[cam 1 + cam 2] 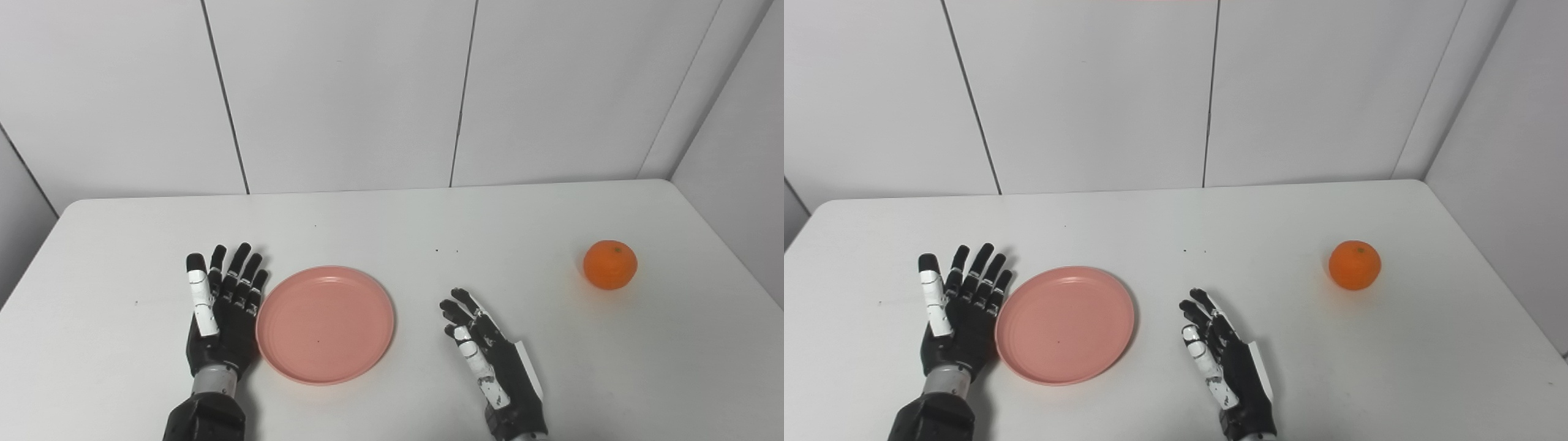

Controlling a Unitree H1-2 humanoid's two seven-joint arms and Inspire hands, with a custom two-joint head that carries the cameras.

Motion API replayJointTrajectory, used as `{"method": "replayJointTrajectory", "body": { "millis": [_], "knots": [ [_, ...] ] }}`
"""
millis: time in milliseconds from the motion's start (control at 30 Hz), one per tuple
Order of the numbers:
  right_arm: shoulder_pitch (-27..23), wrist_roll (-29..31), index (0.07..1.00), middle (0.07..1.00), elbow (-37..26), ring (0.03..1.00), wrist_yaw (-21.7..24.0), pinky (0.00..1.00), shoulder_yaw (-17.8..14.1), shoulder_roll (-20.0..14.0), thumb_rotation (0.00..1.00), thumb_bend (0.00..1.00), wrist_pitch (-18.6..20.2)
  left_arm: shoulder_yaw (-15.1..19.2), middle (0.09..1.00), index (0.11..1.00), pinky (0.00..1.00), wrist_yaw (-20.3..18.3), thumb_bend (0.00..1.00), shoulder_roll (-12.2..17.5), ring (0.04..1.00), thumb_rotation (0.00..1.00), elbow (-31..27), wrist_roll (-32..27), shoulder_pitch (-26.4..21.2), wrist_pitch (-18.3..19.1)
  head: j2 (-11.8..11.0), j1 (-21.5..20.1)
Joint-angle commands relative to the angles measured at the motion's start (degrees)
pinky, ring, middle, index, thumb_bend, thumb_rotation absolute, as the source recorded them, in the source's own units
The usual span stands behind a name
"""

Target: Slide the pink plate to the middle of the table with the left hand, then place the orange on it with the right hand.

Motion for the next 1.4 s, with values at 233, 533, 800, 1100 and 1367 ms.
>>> {"method": "replayJointTrajectory", "body": {
  "millis": [233, 533, 800, 1100, 1367],
  "knots": [
    [-0.4, -1.4, 0.878, 0.836, 2.7, 0.876, -0.4, 0.87, 2.2, 3.2, 0.74, 0.8, -0.5, -0.2, 0.905, 0.979, 1.0, 0.6, 0.84, 1.2, 0.936, 0.68, 2.3, -1.7, 0.5, 4.5, -0.2, -3.4],
    [-0.8, -2.8, 0.873, 0.832, 3.2, 0.871, -0.9, 0.85, 2.4, 4.3, 0.75, 0.81, -0.5, -0.3, 0.909, 0.976, 1.0, 0.4, 0.83, 1.6, 0.939, 0.67, 2.5, -3.3, 0.7, 5.1, -0.3, -5.2],
    [-0.7, -2.4, 0.877, 0.833, 3.3, 0.868, -0.4, 0.85, 2.0, 3.7, 0.75, 0.8, -1.1, -1.3, 0.92, 0.982, 1.0, 0.5, 0.84, 1.3, 0.939, 0.67, 2.7, -3.2, 1.2, 4.6, -0.2, -4.1],
    [-0.6, -1.4, 0.874, 0.833, 3.6, 0.868, -0.3, 0.85, 1.0, 2.9, 0.74, 0.8, -1.8, -1.5, 0.908, 0.972, 0.99, 0.7, 0.83, 0.8, 0.932, 0.68, 3.4, -2.8, 1.1, 3.6, -0.7, -3.6],
    [-0.2, -1.9, 0.86, 0.82, 1.3, 0.85, -1.6, 0.83, -1.0, 2.7, 0.72, 0.78, -2.8, -1.9, 0.914, 0.996, 0.99, 0.2, 0.83, 0.7, 0.945, 0.7, 4.3, -2.3, 0.7, 2.9, -1.3, -3.2]
  ]
}}
